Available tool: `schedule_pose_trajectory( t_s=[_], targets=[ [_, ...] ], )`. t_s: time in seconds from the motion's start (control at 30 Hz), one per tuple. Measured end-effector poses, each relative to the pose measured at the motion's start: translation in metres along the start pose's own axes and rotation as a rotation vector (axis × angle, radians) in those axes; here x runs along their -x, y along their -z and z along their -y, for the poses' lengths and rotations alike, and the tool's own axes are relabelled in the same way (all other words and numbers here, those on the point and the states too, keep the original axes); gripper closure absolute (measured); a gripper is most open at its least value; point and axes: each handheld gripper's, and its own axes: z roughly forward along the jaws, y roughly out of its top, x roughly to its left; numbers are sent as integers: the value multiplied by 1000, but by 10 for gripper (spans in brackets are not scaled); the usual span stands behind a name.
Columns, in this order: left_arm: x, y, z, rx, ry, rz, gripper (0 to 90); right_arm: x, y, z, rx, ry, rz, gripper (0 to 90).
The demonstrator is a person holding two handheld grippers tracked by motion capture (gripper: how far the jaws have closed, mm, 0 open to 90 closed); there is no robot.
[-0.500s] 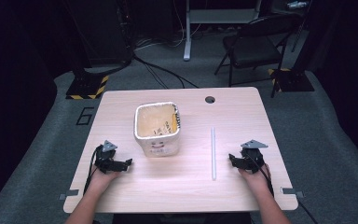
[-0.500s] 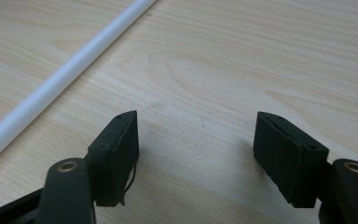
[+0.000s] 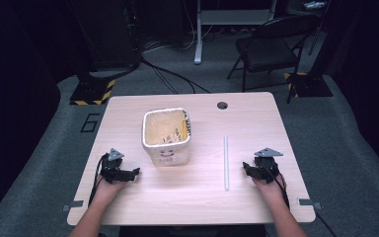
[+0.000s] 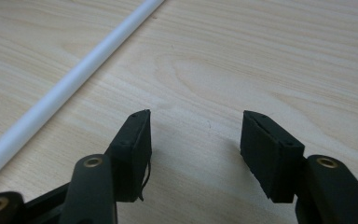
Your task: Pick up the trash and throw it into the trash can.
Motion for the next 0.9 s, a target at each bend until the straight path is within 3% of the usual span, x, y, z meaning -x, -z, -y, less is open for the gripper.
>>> schedule_pose_trajectory(
  t_s=[0.9],
  targets=[
    [0,0,0,0,0,-1,19,-19,13,-16,67,17,-50,449]
  ],
)
